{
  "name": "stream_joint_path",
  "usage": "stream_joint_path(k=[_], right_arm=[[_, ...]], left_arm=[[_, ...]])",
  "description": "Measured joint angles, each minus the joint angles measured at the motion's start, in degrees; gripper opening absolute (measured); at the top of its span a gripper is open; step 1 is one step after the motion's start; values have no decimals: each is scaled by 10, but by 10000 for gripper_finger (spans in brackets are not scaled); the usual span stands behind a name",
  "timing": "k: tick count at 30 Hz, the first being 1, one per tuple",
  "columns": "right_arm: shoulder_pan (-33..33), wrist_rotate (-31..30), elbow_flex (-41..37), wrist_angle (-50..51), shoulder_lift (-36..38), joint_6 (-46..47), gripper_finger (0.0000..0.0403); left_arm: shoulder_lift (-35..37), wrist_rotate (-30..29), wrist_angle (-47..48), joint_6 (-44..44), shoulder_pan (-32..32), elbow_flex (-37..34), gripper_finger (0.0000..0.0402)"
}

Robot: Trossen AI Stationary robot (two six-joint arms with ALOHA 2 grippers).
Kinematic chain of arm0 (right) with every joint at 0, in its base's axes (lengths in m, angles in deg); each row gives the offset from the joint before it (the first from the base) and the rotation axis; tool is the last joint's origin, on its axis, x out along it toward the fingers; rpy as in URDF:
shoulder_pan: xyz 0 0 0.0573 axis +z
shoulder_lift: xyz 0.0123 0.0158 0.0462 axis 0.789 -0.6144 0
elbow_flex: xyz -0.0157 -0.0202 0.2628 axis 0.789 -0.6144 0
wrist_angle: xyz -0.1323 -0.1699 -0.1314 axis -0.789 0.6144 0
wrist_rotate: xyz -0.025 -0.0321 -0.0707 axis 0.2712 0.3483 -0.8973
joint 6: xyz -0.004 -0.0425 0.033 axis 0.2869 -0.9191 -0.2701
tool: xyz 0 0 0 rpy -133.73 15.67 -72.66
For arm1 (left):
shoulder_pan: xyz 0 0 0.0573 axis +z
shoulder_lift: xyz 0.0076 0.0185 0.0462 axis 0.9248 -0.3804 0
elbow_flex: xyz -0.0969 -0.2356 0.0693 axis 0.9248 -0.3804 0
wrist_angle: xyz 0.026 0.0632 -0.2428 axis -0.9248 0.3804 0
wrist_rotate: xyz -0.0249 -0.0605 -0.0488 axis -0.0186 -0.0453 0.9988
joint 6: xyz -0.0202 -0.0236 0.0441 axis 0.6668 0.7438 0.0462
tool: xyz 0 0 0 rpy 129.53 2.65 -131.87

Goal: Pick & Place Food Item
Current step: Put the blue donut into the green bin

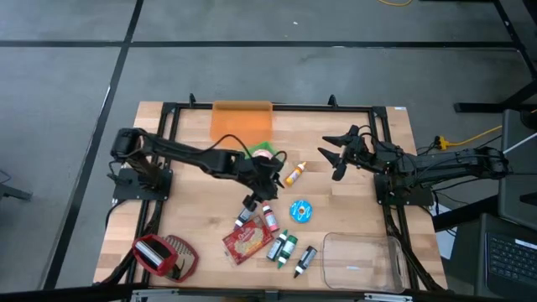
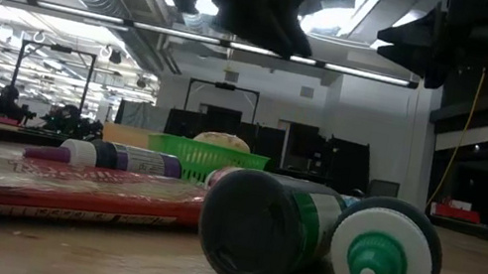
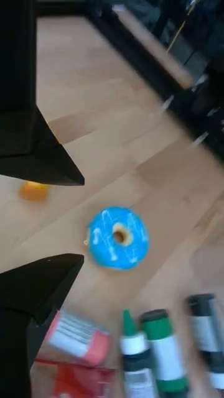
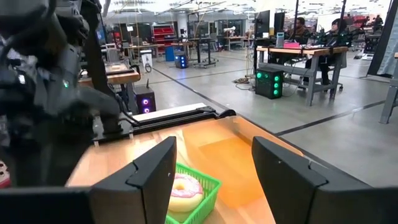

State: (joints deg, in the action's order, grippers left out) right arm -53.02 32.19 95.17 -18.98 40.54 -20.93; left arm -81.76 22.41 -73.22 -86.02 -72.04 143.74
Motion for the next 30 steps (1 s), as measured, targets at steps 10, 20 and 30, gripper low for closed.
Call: stream_joint_path(k=[10,20,30], right_arm=[[0,0,0,-1,0,0,213],[0,-53,0,3,0,-27,213],[22,2,0,57,65,-62,213]], left_arm=[[-149,-21,40,-84,-26,109,184],[-232,-29,69,-140,-50,196,184],[-241,-19,63,-120,-36,203,184]])
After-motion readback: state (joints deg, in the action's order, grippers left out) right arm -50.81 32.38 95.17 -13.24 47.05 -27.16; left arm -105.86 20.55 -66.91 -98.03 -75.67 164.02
